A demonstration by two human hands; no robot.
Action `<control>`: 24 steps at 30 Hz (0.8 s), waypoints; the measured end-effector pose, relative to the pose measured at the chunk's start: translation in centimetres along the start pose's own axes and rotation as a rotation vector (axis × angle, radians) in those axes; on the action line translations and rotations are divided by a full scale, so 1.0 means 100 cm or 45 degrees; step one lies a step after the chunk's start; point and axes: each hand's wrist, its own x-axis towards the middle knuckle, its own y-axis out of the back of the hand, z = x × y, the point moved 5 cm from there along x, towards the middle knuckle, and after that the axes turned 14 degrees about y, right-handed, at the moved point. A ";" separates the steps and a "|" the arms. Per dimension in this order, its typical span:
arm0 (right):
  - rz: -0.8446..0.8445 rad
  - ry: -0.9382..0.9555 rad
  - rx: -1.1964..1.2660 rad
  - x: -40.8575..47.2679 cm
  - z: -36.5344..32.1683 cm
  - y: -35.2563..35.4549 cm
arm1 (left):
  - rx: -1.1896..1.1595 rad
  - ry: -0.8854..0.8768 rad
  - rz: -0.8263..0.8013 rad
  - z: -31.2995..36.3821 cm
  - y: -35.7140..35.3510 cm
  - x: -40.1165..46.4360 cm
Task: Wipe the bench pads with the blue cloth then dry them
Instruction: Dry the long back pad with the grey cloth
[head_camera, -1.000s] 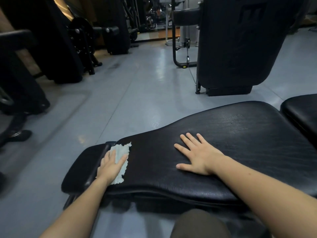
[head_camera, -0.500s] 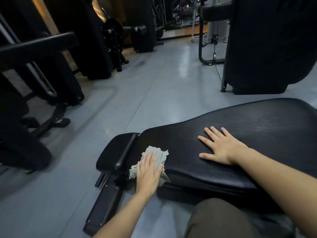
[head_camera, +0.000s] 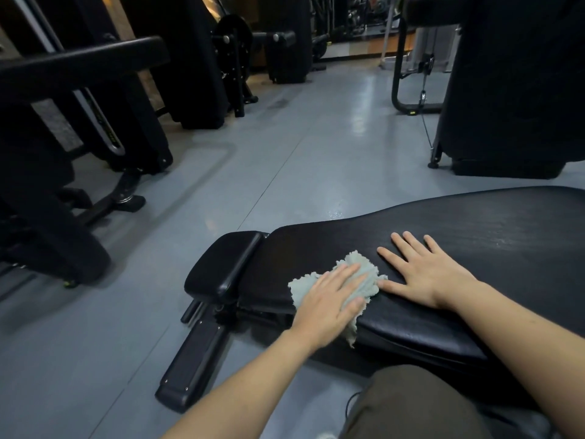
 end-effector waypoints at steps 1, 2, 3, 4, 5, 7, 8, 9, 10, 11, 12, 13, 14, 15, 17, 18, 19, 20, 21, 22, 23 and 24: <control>-0.001 0.001 -0.003 0.000 0.000 0.000 | 0.009 -0.002 -0.017 -0.006 0.001 0.004; -0.002 0.002 -0.005 -0.001 -0.001 0.000 | 0.014 0.009 -0.032 -0.012 0.002 0.008; 0.001 0.002 -0.006 -0.001 -0.001 0.001 | 0.018 0.029 -0.042 -0.019 0.003 0.012; 0.006 0.003 -0.007 -0.001 -0.001 0.001 | 0.020 0.057 -0.053 -0.025 0.005 0.017; 0.005 0.004 -0.007 -0.001 -0.001 0.002 | 0.020 0.092 -0.071 -0.033 0.008 0.022; -0.006 0.005 -0.004 -0.002 -0.001 0.003 | 0.007 0.185 -0.130 -0.053 0.012 0.034; -0.007 0.004 -0.001 -0.002 -0.001 0.003 | 0.003 0.230 -0.156 -0.063 0.014 0.038; -0.004 0.003 0.001 -0.002 -0.001 0.003 | 0.003 0.274 -0.176 -0.073 0.016 0.043; -0.003 0.002 0.000 -0.002 -0.001 0.003 | 0.001 0.315 -0.189 -0.082 0.018 0.046; 0.001 0.003 0.000 -0.002 -0.001 0.003 | -0.001 0.358 -0.194 -0.091 0.019 0.049; 0.011 0.004 0.003 -0.002 -0.001 0.003 | -0.004 0.399 -0.192 -0.101 0.022 0.051; 0.027 0.007 0.009 -0.003 -0.001 0.004 | -0.010 0.441 -0.188 -0.112 0.024 0.052; 0.044 0.009 0.017 -0.004 -0.002 0.005 | -0.021 0.479 -0.181 -0.122 0.027 0.052; 0.060 0.011 0.025 -0.005 -0.002 0.007 | -0.036 0.514 -0.171 -0.133 0.029 0.050; 0.086 0.020 0.038 -0.008 -0.005 0.010 | -0.077 0.570 -0.125 -0.150 0.033 0.042; 0.092 0.025 0.043 -0.009 -0.006 0.011 | -0.107 0.583 -0.095 -0.156 0.035 0.038; 0.094 0.031 0.046 -0.009 -0.007 0.012 | -0.146 0.590 -0.074 -0.160 0.037 0.033; 0.092 0.039 0.045 -0.008 -0.008 0.013 | -0.189 0.591 -0.061 -0.161 0.039 0.030; 0.083 0.052 0.036 -0.008 -0.008 0.013 | -0.228 0.593 -0.058 -0.163 0.042 0.027; 0.067 0.069 0.016 -0.007 -0.009 0.014 | -0.247 0.595 -0.056 -0.164 0.045 0.024; 0.051 0.093 -0.014 -0.005 -0.010 0.014 | -0.243 0.601 -0.049 -0.166 0.049 0.022; 0.041 0.124 -0.045 -0.002 -0.013 0.015 | -0.223 0.602 -0.036 -0.167 0.053 0.019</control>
